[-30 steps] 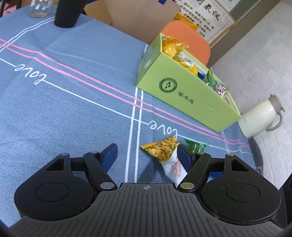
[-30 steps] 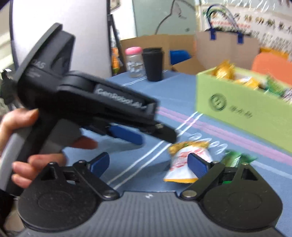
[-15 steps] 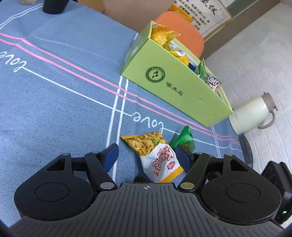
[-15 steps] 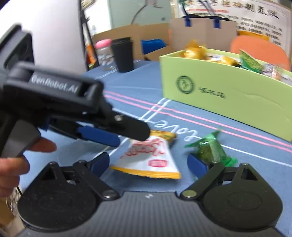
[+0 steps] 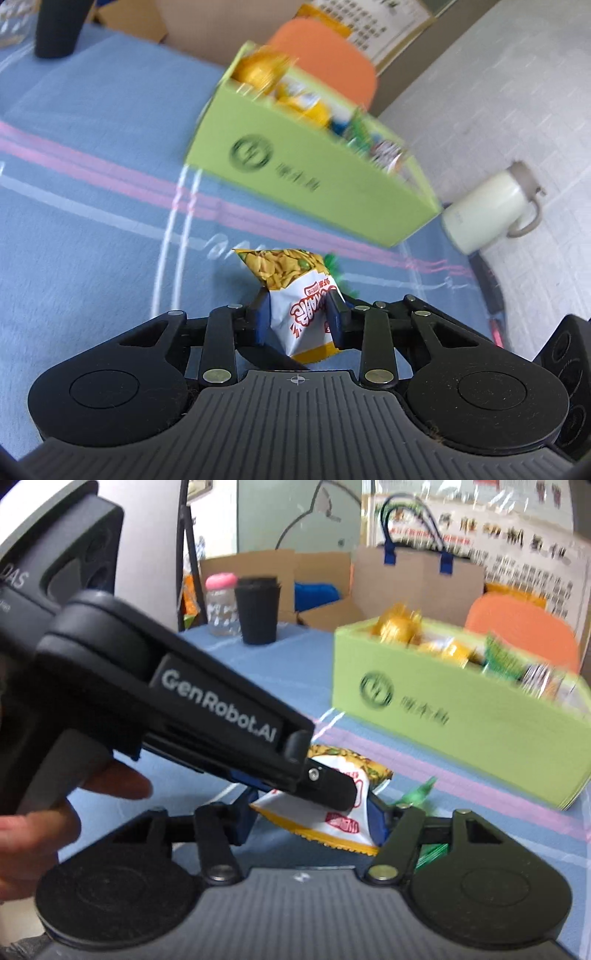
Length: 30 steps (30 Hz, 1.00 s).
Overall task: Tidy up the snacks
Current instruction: 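Drop the triangular chip bag with the left tool into the green box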
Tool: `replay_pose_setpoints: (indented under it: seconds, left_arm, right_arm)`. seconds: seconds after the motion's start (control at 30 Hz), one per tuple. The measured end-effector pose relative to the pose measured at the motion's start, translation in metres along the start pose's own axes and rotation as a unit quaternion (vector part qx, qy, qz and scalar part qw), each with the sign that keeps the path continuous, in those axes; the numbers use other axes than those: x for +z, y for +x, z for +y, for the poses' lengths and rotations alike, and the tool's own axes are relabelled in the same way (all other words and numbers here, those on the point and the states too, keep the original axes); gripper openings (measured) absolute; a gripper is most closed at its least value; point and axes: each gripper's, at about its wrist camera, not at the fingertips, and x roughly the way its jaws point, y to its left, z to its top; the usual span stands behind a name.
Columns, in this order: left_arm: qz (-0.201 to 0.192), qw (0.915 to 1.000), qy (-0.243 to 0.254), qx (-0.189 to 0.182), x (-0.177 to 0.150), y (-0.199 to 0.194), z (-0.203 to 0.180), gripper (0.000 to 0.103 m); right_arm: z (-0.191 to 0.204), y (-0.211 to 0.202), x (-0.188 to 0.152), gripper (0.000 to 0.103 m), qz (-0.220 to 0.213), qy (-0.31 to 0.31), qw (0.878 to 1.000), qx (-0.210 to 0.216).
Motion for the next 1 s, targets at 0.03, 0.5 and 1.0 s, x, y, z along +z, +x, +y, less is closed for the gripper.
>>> replay_pose_setpoints:
  seconds: [0.03, 0.5, 1.0]
  left_arm:
    - [-0.010, 0.9999, 0.006, -0.004, 0.008, -0.003, -0.006, 0.009]
    - [-0.050, 0.9973, 0.048, 0.025, 0.174, 0.080, -0.018, 0.015]
    - [-0.125, 0.9885, 0.084, 0.009, 0.071, 0.001, -0.032, 0.077]
  right_arm:
    - [-0.001, -0.004, 0.006, 0.068, -0.010, -0.006, 1.000, -0.005]
    - [-0.097, 0.100, 0.131, 0.072, -0.029, -0.020, 0.999, -0.041]
    - [-0.081, -0.021, 0.043, 0.093, -0.109, 0.016, 0.992, -0.066]
